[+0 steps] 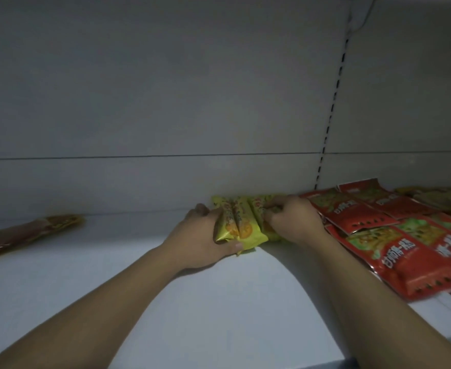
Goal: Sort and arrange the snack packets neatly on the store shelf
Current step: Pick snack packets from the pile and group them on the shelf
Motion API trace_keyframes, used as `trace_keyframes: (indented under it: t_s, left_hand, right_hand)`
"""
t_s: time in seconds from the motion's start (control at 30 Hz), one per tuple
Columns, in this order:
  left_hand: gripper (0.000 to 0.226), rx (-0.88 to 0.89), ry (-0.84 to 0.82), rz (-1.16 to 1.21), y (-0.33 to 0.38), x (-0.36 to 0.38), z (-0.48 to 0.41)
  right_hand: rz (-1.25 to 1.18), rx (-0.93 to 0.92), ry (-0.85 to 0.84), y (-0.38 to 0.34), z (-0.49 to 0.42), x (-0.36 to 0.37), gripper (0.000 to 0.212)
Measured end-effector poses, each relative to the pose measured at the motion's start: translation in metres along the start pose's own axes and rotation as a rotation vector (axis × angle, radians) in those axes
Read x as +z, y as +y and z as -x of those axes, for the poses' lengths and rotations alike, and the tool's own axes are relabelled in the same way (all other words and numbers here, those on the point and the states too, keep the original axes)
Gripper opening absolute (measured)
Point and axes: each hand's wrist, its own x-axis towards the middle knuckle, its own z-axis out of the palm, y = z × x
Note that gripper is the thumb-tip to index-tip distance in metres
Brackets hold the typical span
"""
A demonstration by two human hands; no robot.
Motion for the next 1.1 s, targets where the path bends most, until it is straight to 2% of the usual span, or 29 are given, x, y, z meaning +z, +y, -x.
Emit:
trace_keyframes:
  t_s: [0.07,0.17,0.33,0.53,0.7,0.8,0.93,1.1]
  left_hand:
    - [0.075,0.029,0.041,-0.058,0.005,0.004,0.000]
    - [0.062,0.086,0.077,-0.071,0.014,0.012,-0.002]
    - [0.062,0.106,0.075,-0.077,0.022,0.020,-0.008]
    - [0.055,0.188,0.077,0.077,0.014,0.005,-0.003]
    - [0.047,0.090,0.171,0.203,0.014,0.008,0.003]
    - [0.038,-0.006,0.235,0.260,0.015,0.013,0.006]
    - [0.026,-0.088,0.175,0.383,0.014,0.016,0.013]
    - [0.032,-0.025,0.111,0.259,0.019,0.015,0.015]
  right_hand:
    - [0.002,-0.012,-0.010,0.000,-0.002,-0.001,0.030]
    - [0.014,-0.033,-0.034,0.002,-0.001,-0.004,0.031]
    - [0.059,-0.039,-0.035,0.009,-0.001,-0.007,0.032]
    - [0.038,-0.031,-0.014,0.014,-0.001,-0.004,0.031]
    - [0.005,-0.026,-0.005,0.012,0.001,-0.001,0.026]
    - [-0.018,-0.017,-0.020,0.011,0.005,0.000,0.031]
    - [-0.032,-0.027,-0.052,0.006,0.012,0.002,0.039]
    - [-0.030,-0.010,-0.060,0.004,0.016,-0.002,0.041]
